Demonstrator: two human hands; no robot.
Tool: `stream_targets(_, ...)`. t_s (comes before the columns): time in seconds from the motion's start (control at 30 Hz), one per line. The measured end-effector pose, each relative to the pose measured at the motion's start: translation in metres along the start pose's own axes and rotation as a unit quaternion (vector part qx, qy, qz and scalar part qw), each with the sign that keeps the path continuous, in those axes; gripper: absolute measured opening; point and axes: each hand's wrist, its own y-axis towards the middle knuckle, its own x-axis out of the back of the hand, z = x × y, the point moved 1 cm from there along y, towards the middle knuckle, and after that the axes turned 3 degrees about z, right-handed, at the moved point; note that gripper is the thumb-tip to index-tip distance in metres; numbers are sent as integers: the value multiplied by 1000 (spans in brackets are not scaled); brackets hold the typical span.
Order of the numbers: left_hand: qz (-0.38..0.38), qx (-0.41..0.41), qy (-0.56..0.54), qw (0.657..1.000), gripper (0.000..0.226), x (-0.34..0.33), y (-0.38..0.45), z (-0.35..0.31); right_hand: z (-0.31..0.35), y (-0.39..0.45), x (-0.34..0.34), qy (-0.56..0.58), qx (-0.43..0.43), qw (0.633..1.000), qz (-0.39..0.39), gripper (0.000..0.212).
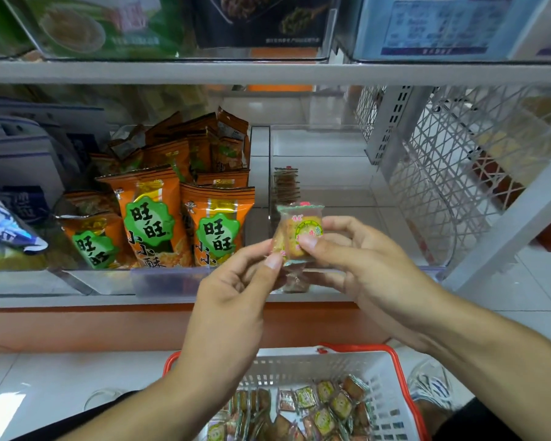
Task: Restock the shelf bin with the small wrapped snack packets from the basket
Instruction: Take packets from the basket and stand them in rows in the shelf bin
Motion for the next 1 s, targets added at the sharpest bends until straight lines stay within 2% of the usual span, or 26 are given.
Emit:
stream_targets(0.07,6,-17,15,1000,27,-3,4,-2,1,0,-3,-22,-16,999,46,42)
stream_targets(0.13,21,-40,61,997,24,-5,8,-3,1,1,-5,-39,-2,998,46,34)
stream_targets(0.23,46,-70,203,976,44,-8,11,-2,6,18,4,-6,39,999,-10,24)
stream_targets(0.3,57,-85,322,941,64,-11,13,0,12,40,20,-18,48,995,-88,15)
stream_targets(0.37,73,-76,391,914,77,-14,16,3,15,67,40,-55,28,986,-157,23)
stream_targets(0.43,74,-54,402,911,86,-16,22,6,11,93,53,-80,-5,980,-184,28)
stream_targets(0.53,67,-35,392,917,94,-18,32,10,-3,130,68,-126,-36,973,-190,26)
stream_targets(0.73,66,-40,396,915,101,-17,39,19,-25,194,88,-225,-13,959,-173,3)
stream_targets(0.83,67,-47,401,913,103,-18,38,19,-33,222,95,-293,-50,938,-180,29)
stream_targets(0.9,61,-47,400,913,104,-18,37,19,-37,235,98,-388,-86,888,-231,41)
stream_targets(0.93,58,-49,401,913,104,-18,37,19,-37,237,99,-395,-93,876,-260,45)
stream_targets(1.0,55,-52,401,913,105,-17,37,20,-39,243,100,-363,-83,881,-291,42)
